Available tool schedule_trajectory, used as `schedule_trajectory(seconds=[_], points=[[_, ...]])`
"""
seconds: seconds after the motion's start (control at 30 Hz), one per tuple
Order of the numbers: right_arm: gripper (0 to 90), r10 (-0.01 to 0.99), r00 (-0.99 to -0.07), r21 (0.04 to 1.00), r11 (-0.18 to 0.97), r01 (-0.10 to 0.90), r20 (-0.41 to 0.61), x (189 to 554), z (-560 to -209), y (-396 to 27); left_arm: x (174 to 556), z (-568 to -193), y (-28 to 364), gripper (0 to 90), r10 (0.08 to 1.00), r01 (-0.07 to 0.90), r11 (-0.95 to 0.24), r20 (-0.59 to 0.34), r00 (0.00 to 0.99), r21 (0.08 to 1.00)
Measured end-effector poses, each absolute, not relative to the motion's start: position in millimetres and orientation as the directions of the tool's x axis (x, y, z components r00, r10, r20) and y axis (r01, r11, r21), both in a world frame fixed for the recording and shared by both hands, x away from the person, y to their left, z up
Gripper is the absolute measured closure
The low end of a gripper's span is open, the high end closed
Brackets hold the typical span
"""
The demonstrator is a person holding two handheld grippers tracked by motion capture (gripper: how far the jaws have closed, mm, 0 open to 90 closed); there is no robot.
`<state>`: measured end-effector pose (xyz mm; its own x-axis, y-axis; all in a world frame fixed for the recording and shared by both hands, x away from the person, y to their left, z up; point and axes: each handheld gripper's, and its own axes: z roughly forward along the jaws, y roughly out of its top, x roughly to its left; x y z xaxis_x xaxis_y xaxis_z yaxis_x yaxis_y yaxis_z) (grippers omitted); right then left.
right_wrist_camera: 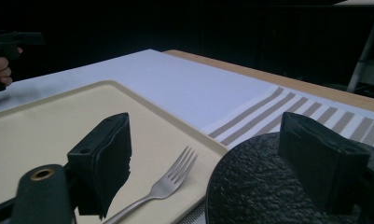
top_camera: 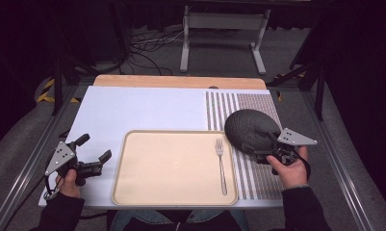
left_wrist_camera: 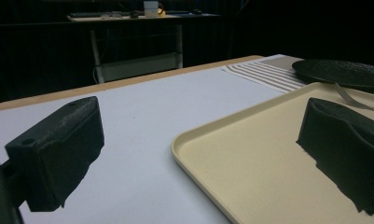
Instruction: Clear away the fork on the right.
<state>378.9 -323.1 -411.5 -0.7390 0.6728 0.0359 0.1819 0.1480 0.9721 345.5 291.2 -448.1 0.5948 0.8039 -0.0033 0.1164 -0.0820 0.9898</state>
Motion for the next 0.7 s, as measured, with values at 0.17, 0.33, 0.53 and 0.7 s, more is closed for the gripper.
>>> schedule_trajectory(seconds=[0.17, 0.33, 0.53, 0.7], points=[[18.7, 0.706, -0.706, 0.981, 0.094, 0.169, 0.054, 369.4, -423.7, -339.2, 345.4, -448.0, 292.2, 0.6, 0.803, 0.112, -0.076, -0.005, 0.596, 0.991], [17.9, 0.725, -0.684, 0.983, 0.054, 0.177, 0.083, 359.7, -436.5, -348.2, 345.5, -448.1, 292.6, 0.5, 0.797, 0.108, -0.075, -0.005, 0.603, 0.991], [17.5, 0.743, -0.664, 0.973, 0.081, 0.214, 0.084, 348.8, -453.1, -354.1, 346.5, -448.9, 295.3, 0.1, 0.787, 0.107, -0.051, -0.026, 0.616, 0.993], [17.5, 0.742, -0.669, 0.977, 0.097, 0.188, 0.055, 349.3, -450.6, -351.5, 347.3, -450.0, 296.8, 0.1, 0.785, 0.109, -0.040, -0.036, 0.618, 0.993]])
